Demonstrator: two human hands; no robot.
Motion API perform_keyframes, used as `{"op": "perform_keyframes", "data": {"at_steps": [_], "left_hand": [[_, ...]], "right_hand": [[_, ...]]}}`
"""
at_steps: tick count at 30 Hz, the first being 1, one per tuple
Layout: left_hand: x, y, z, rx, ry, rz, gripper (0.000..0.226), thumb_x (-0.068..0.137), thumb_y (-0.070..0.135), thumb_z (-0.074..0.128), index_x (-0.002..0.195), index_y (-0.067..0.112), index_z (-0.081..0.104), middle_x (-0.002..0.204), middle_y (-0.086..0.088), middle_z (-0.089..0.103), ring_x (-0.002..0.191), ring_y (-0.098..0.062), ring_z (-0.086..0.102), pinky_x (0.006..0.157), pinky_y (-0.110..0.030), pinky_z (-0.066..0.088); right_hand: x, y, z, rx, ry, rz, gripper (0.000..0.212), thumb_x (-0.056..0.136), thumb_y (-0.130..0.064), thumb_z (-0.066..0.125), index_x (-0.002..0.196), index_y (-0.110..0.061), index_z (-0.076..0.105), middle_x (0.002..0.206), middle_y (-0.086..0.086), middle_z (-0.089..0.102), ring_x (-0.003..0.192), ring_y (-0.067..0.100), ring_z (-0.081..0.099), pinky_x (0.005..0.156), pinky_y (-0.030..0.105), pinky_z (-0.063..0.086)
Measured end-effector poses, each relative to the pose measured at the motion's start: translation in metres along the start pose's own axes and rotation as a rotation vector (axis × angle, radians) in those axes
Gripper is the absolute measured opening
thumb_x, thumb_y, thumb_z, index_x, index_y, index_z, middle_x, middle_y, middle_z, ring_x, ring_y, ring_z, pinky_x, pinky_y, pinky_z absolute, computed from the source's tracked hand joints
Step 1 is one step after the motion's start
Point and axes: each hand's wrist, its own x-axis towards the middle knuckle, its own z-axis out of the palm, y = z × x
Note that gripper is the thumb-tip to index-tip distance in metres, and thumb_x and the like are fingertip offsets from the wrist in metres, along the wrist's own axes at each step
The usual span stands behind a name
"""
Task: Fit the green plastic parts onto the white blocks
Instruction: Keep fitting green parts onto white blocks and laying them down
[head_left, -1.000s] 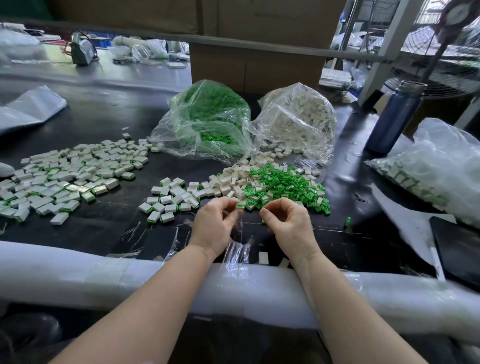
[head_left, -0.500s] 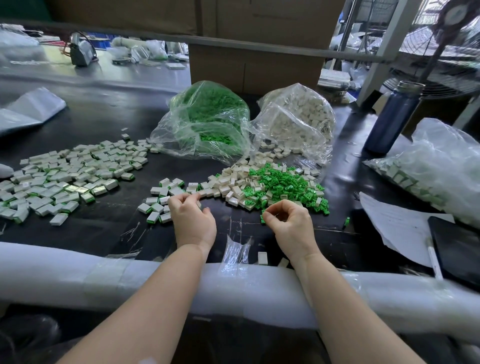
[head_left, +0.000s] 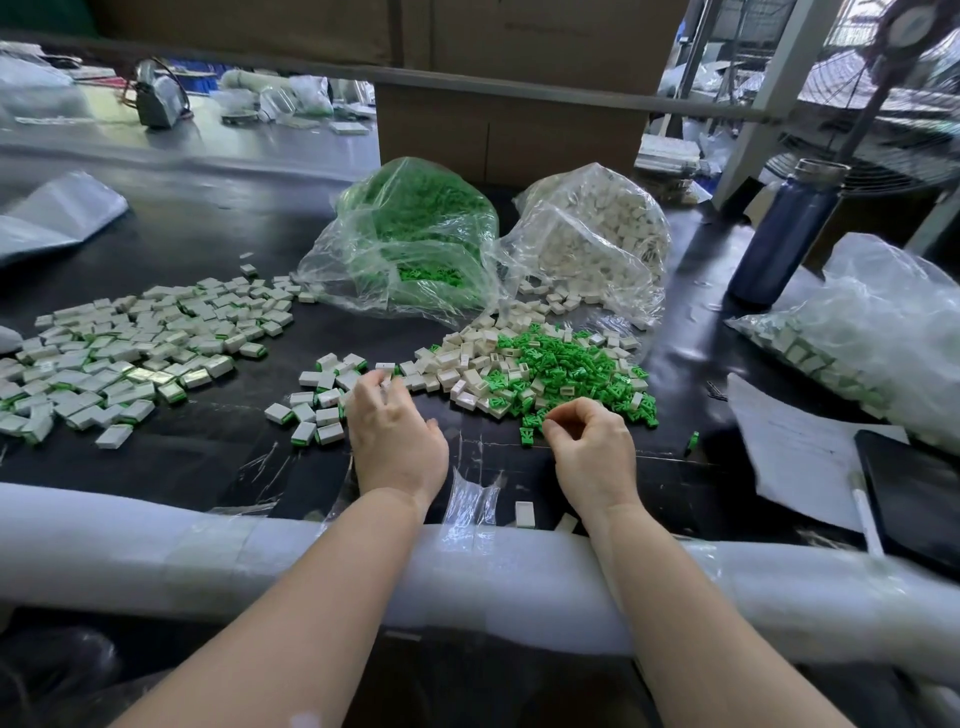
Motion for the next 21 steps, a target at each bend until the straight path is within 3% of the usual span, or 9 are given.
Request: {"op": "perform_keyframes", "data": {"at_steps": [5, 11, 16, 21], "left_hand": [[-0.004, 0.004, 0.006, 0.0, -0.253, 0.281, 0.05, 0.094, 0.023, 0.05, 0.14, 0.01, 0.036, 0.145, -0.002, 0.029, 0.135, -0.019, 0.023, 0.113, -0.027, 0.016], [0.001, 0.003, 0.017, 0.211, -0.461, 0.393, 0.061, 0.098, 0.044, 0.033, 0.149, 0.024, 0.007, 0.158, 0.006, 0.001, 0.144, -0.01, 0.001, 0.115, -0.029, -0.001], [-0.001, 0.003, 0.014, 0.096, -0.385, 0.403, 0.054, 0.096, 0.039, 0.042, 0.146, 0.024, 0.027, 0.154, 0.008, 0.023, 0.14, -0.012, 0.021, 0.113, -0.028, 0.012], [-0.006, 0.006, 0.01, -0.026, -0.28, 0.418, 0.035, 0.093, 0.026, 0.052, 0.127, 0.018, 0.055, 0.126, 0.005, 0.055, 0.117, -0.017, 0.045, 0.1, -0.029, 0.034]], "right_hand": [[0.0, 0.001, 0.001, -0.115, 0.008, -0.005, 0.018, 0.091, -0.008, 0.053, 0.102, -0.014, 0.065, 0.108, 0.003, 0.059, 0.105, 0.021, 0.052, 0.083, 0.026, 0.041], [-0.001, 0.0, 0.003, -0.191, -0.076, -0.052, 0.033, 0.091, -0.007, 0.05, 0.119, -0.02, 0.063, 0.12, -0.003, 0.057, 0.116, 0.02, 0.046, 0.1, 0.035, 0.037], [-0.001, 0.0, 0.004, -0.222, -0.103, -0.04, 0.028, 0.092, -0.01, 0.05, 0.11, -0.022, 0.068, 0.12, -0.008, 0.058, 0.115, 0.018, 0.044, 0.097, 0.03, 0.035], [-0.002, -0.002, 0.003, -0.21, -0.104, -0.036, 0.02, 0.089, -0.012, 0.057, 0.101, -0.021, 0.07, 0.111, -0.006, 0.059, 0.112, 0.018, 0.049, 0.098, 0.036, 0.038]]}}
